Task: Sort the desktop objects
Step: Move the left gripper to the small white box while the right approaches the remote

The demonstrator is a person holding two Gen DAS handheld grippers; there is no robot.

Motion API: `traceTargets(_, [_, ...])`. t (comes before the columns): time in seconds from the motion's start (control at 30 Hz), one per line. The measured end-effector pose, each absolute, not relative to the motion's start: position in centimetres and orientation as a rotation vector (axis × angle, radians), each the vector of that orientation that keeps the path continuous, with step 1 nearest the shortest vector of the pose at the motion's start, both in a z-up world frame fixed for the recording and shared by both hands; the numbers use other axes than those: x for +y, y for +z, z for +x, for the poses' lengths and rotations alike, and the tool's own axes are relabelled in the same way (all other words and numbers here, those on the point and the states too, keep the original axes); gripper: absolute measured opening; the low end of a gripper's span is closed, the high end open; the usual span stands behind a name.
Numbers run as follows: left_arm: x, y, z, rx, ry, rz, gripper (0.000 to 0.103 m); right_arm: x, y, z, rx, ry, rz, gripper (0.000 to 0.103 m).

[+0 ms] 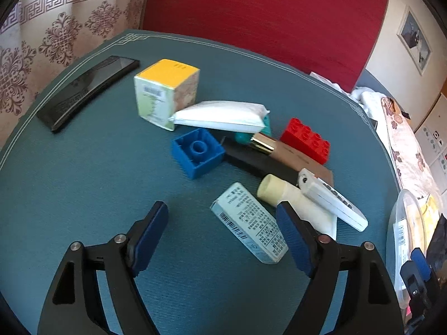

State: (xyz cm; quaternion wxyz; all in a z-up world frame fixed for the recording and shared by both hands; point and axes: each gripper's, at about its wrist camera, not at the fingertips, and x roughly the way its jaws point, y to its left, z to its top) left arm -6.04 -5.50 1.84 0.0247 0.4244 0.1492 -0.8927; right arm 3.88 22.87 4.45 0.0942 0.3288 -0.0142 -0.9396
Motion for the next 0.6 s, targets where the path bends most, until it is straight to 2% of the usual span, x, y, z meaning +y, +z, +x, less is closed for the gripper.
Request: traceTargets(0.6, [-4.8, 1.8, -5.9, 0.423, -2.804, 1.297, 0.083, 20.1, 3.3, 3.4, 0.010, -2.751, 1.007, 0.076])
